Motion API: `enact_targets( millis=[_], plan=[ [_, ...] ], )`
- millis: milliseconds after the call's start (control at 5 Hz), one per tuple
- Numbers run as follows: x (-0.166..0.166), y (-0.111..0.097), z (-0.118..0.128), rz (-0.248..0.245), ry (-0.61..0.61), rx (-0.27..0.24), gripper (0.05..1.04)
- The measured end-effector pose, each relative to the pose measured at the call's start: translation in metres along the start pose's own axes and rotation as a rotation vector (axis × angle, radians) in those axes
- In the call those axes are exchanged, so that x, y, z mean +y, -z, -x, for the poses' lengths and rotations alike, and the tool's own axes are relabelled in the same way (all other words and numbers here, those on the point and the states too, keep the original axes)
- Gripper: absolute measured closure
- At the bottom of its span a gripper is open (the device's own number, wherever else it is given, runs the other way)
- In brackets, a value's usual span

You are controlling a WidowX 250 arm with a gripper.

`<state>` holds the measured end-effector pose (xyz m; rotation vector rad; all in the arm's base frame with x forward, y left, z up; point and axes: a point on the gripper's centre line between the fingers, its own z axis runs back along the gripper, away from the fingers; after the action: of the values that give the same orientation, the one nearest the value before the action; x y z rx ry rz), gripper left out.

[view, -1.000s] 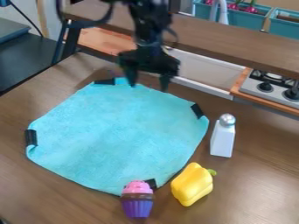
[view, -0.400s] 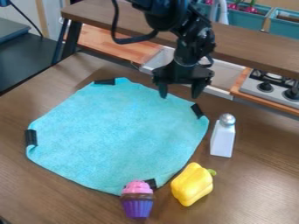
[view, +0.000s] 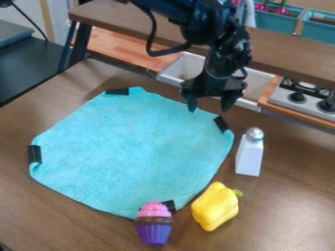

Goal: Fold the cloth from top right to bottom left

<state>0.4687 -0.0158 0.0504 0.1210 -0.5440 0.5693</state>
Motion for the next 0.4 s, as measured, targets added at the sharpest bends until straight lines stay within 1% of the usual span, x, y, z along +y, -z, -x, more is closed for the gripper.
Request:
enact_targets(
  millis=[200,400],
  plan=[
    [-0.013,0.005,-0.001,0.009,0.014,-0.008,0.083],
    [-0.023,0.015,0.004,0.022,0.041,0.012,0.083]
  ],
)
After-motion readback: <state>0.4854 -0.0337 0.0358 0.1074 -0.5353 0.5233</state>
